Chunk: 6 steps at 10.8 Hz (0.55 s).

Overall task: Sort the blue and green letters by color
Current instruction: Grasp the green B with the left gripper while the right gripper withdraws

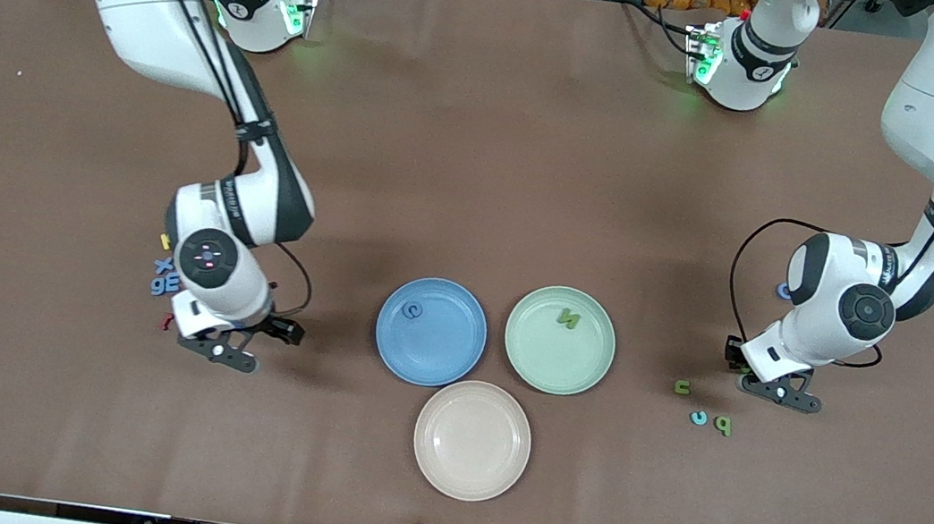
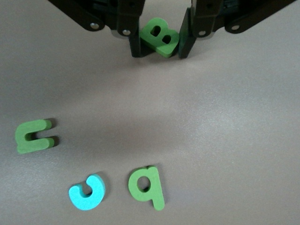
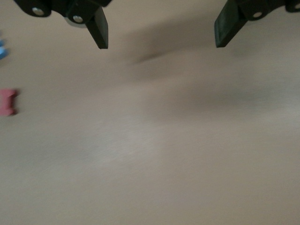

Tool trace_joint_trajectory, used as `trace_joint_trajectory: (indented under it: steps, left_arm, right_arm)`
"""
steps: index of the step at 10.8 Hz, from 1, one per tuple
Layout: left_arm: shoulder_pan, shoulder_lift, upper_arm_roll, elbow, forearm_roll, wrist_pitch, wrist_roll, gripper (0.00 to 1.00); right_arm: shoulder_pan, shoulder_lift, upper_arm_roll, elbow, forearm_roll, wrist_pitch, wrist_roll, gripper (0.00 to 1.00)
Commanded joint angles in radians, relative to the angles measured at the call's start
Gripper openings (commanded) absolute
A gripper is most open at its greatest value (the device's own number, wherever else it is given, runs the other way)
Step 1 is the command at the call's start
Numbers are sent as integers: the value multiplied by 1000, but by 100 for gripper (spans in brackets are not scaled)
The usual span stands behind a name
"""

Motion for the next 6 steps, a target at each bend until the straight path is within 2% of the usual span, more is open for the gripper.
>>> trace_joint_trajectory:
  steps: [1,3,6]
  left_arm:
    - [-7,-23,-8,17,-28,-20,-14,27]
    - [-48,-47,-7,66,-85,-103,-42,27]
    - [-169,-54,-2,149,-107,-197,-261,27]
  right_arm:
    - [-97,-130,16,-234,-21,134,-194,100]
    - [-156,-173,18,-311,-10,157,-357,100]
    - [-257,-207,21,-398,-2,159,-627,100]
